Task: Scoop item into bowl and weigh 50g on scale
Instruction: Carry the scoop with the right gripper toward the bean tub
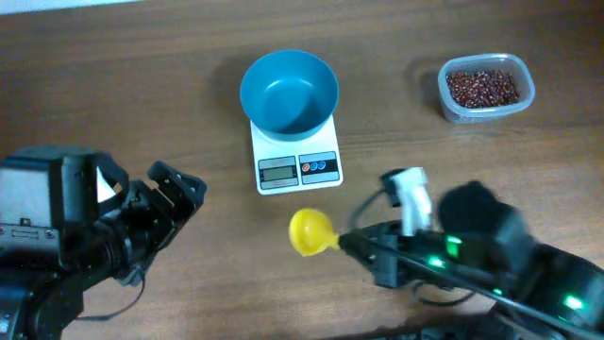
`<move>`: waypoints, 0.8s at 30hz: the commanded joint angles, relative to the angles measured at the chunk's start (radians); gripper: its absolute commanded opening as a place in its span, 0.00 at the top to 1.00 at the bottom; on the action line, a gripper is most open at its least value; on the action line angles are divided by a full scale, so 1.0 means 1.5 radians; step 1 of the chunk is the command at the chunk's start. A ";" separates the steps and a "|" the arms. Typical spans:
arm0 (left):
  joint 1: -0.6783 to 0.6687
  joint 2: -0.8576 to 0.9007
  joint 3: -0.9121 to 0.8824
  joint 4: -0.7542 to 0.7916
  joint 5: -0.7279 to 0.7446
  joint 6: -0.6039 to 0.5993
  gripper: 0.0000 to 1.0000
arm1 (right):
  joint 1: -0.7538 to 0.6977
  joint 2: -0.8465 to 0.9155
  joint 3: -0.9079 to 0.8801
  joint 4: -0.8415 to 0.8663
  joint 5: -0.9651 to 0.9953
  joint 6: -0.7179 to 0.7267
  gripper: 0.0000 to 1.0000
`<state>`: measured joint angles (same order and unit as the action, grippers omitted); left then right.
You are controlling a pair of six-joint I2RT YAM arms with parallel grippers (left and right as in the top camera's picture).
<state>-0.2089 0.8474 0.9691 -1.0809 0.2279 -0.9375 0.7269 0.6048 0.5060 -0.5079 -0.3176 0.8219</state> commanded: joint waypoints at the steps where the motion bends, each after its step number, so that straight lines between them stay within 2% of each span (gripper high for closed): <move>1: 0.002 -0.003 0.010 -0.023 0.025 0.008 0.01 | -0.052 -0.146 0.003 -0.037 0.010 -0.050 0.96; 3: 0.002 -0.003 0.010 -0.050 0.031 0.008 0.01 | -0.062 -0.232 0.003 -0.053 0.011 -0.093 0.96; 5: 0.002 -0.002 0.010 -0.063 0.031 0.008 0.01 | -0.062 -0.259 0.003 -0.071 0.010 -0.108 0.96; 15: 0.002 -0.002 0.010 -0.083 0.022 0.008 0.01 | -0.062 -0.259 0.003 -0.083 -0.074 -0.109 0.96; 22: 0.002 -0.002 0.010 -0.083 -0.008 0.008 0.01 | -0.062 -0.259 0.003 -0.083 -0.077 -0.110 0.96; 24: 0.002 -0.002 0.010 -0.083 -0.007 0.008 0.01 | -0.062 -0.259 0.003 -0.083 -0.046 -0.166 0.96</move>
<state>-0.2089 0.8471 0.9691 -1.2049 0.2337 -0.9375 0.6388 0.2253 0.5068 -0.6361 -0.4171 0.6487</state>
